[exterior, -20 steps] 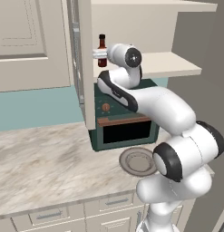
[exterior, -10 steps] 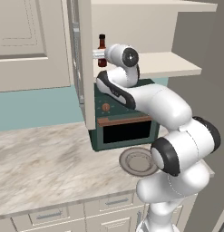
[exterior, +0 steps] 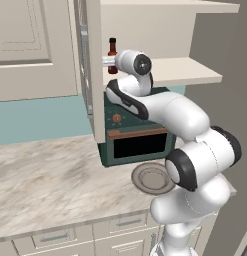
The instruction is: Move the hot dog bun to the plate on the dining table and place the condiment next to that plate. Then navigate to the fridge and take the sausage and place it on the plate as well.
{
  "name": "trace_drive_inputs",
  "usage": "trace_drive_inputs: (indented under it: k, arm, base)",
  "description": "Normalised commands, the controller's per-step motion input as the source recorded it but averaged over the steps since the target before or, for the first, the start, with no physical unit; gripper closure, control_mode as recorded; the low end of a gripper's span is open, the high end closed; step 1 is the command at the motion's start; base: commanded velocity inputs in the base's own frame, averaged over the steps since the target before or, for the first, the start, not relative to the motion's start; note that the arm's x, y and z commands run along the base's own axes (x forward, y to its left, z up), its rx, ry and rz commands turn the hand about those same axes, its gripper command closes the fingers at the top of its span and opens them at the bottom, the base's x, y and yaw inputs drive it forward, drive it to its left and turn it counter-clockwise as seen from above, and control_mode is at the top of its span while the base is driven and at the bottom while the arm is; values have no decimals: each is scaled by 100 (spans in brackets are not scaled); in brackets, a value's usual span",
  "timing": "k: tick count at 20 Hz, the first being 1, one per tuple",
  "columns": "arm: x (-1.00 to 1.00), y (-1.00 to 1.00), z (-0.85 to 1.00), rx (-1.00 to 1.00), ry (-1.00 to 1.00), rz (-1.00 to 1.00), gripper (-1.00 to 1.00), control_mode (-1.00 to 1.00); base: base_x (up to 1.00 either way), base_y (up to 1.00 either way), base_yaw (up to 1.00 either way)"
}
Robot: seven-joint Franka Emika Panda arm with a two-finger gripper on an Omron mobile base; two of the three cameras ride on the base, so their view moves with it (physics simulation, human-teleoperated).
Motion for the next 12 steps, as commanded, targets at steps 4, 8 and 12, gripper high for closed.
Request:
trace_drive_inputs:
  k: [4, 8, 12]
  arm:
    - [14, 6, -8, 0, 0, 0, -100, -100]
    - [16, 5, -5, 0, 0, 0, -100, -100]
    - [4, 2, -6, 0, 0, 0, 100, -100]
  base:
    - [0, 0, 0]
    - [0, 0, 0]
    - [0, 0, 0]
